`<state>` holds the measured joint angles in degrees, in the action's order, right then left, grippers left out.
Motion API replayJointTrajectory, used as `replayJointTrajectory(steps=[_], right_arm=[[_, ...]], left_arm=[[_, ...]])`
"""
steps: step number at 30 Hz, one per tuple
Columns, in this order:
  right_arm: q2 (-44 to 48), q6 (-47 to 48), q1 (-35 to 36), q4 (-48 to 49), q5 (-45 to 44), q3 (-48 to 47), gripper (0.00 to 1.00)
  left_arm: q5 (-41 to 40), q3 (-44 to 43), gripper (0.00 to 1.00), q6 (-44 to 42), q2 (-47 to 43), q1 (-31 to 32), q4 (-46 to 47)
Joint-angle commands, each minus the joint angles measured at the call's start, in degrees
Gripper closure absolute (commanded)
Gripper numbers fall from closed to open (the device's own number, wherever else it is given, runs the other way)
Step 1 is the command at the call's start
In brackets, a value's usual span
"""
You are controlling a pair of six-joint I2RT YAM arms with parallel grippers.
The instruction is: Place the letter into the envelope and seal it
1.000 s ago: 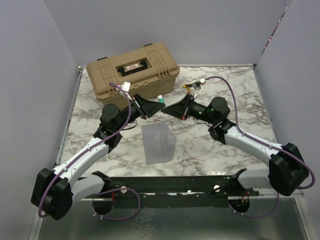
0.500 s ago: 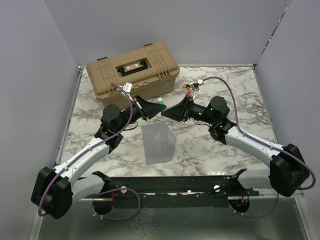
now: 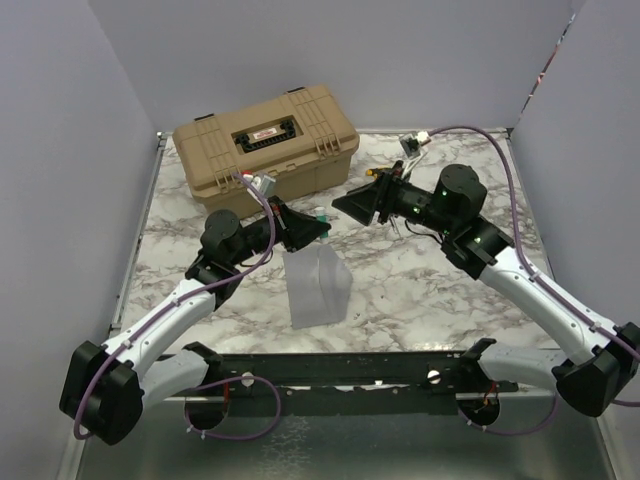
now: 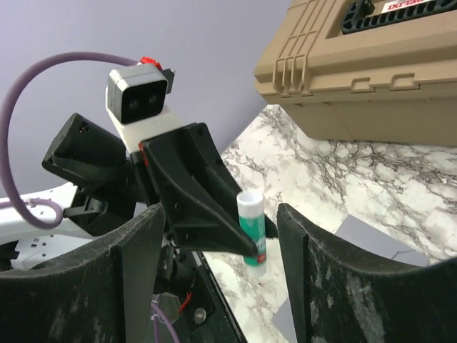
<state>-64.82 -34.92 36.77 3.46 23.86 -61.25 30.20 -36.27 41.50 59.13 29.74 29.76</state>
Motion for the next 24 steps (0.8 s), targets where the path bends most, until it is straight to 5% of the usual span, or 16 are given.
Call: replayJointTrajectory(steps=[1,24], right_arm=[[-4.86,2.81,2.11,-5.16,-3.55,-4.34,0.33],[-11.18,6.18,3.93,-9.29,4.36,-8.5,0.53]], left_arm=[[5.6,-2.14,1.0,-6.46,-0.31,-0.01,-2.31],[8.48,-3.66,1.0,-5.43,0.81,0.0,-2.6]])
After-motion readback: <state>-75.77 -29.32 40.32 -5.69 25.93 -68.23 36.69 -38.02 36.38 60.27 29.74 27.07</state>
